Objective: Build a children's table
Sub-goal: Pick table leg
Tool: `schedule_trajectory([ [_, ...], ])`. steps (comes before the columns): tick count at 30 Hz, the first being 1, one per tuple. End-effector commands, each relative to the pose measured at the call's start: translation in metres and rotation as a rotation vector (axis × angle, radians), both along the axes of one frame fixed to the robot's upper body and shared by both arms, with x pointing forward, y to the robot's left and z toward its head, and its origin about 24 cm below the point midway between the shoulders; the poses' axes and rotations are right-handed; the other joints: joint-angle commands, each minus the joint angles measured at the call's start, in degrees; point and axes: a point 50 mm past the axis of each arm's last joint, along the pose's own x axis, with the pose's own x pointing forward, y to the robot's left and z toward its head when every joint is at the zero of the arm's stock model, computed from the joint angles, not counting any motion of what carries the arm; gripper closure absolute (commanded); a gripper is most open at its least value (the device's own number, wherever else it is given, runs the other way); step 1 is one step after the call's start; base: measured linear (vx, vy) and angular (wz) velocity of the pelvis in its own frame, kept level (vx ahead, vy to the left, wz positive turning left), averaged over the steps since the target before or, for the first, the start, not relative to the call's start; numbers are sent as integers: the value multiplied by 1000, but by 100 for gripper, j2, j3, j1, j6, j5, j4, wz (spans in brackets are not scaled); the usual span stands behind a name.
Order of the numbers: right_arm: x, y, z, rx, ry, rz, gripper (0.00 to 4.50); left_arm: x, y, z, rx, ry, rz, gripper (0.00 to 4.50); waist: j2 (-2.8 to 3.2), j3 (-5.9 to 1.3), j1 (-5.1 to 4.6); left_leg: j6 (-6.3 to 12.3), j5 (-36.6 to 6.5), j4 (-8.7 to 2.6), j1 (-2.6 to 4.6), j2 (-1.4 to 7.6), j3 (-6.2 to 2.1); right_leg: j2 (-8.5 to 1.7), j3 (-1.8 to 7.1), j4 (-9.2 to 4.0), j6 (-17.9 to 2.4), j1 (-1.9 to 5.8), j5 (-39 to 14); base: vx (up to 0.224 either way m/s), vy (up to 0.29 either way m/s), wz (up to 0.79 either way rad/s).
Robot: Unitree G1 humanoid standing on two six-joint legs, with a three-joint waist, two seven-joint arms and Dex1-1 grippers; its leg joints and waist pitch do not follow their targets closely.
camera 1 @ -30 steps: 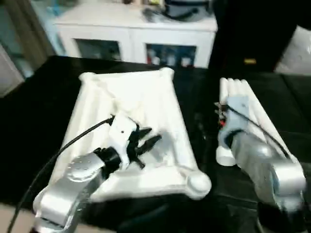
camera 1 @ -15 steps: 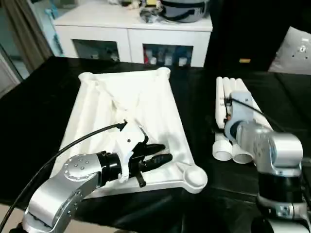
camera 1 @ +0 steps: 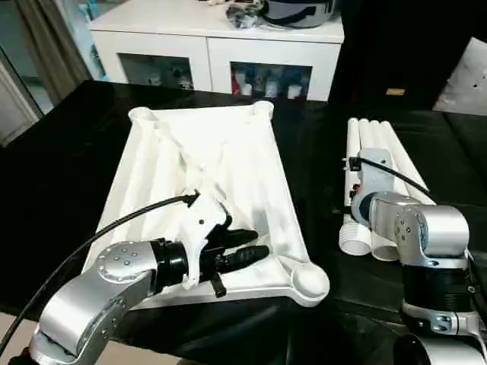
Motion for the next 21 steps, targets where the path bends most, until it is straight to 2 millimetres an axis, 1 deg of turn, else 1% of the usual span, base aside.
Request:
schedule_trajectory([
  [1, -1, 0, -3, 7, 25, 8, 0, -2, -2, 4, 9, -13, -22, 277, -62, -335, 20, -341, -991, -425, 99, 209, -14, -303, 187, -469, -874, 177, -534, 0, 0, 0],
  [2, -1, 1, -5, 15, 35, 11, 0, -3, -2, 4, 10, -11, -23, 277, -71, -340, 25, -336, -945, -422, 96, 210, -6, -303, 189, -465, -862, 176, -516, 0, 0, 0],
  [3, -2, 1, -7, 25, 48, 13, 0, -3, -2, 4, 12, -7, -29, 277, -63, -345, 25, -336, -898, -420, 93, 213, -3, -302, 186, -460, -862, 175, -465, 0, 0, 0],
  [7, -3, 1, -11, 34, 64, 15, 0, -4, -2, 5, 34, -30, -52, 277, -72, -361, 31, -312, -725, -404, 82, 208, 2, -293, 182, -440, -862, 186, -192, 0, 0, 0],
  [8, -4, 2, -12, 38, 71, 20, 0, -3, -2, 6, 49, -46, -55, 277, -86, -362, 31, -295, -681, -403, 82, 209, 8, -291, 181, -435, -862, 186, -129, 0, 0, 0],
  [10, -4, 2, -13, 39, 78, 23, 0, -2, -2, 6, 61, -65, -57, 277, -78, -357, 32, -287, -688, -405, 81, 209, 8, -289, 180, -435, -862, 185, -148, 0, 0, 0],
  [12, -5, 4, -15, 60, 93, 43, 0, 4, 1, 7, 93, -95, -36, 277, -83, -349, 29, -303, -790, -410, 90, 214, 13, -297, 183, -453, -871, 182, -320, 0, 0, 0],
  [15, -5, 6, -16, 72, 97, 52, 0, 5, 3, 6, 130, -110, -45, 277, -83, -352, 32, -287, -765, -412, 85, 216, 8, -299, 183, -453, -846, 183, -356, 0, 0, 0],
  [17, -5, 7, -17, 80, 98, 61, 28, 7, 6, 5, 171, -134, -58, 259, -71, -358, 34, -304, -732, -412, 89, 216, 8, -293, 181, -445, -820, 172, -322, 0, 0, 0],
  [19, -6, 8, -17, 92, 99, 69, 46, 12, 10, 7, 200, -162, -51, 259, -80, -364, 29, -330, -685, -408, 91, 214, 15, -290, 178, -433, -860, 177, -203, 0, 0, 0],
  [20, -6, 8, -17, 92, 99, 69, 46, 12, 10, 7, 200, -162, -51, 259, -80, -364, 29, -330, -685, -408, 91, 214, 15, -290, 178, -433, -860, 177, -203, 0, 0, 0],
  [21, -6, 8, -18, 93, 102, 71, 59, 14, 12, 7, 214, -172, -51, 259, -77, -367, 36, -327, -671, -404, 92, 216, 15, -300, 179, -430, -893, 182, -154, 0, 0, 0],
])
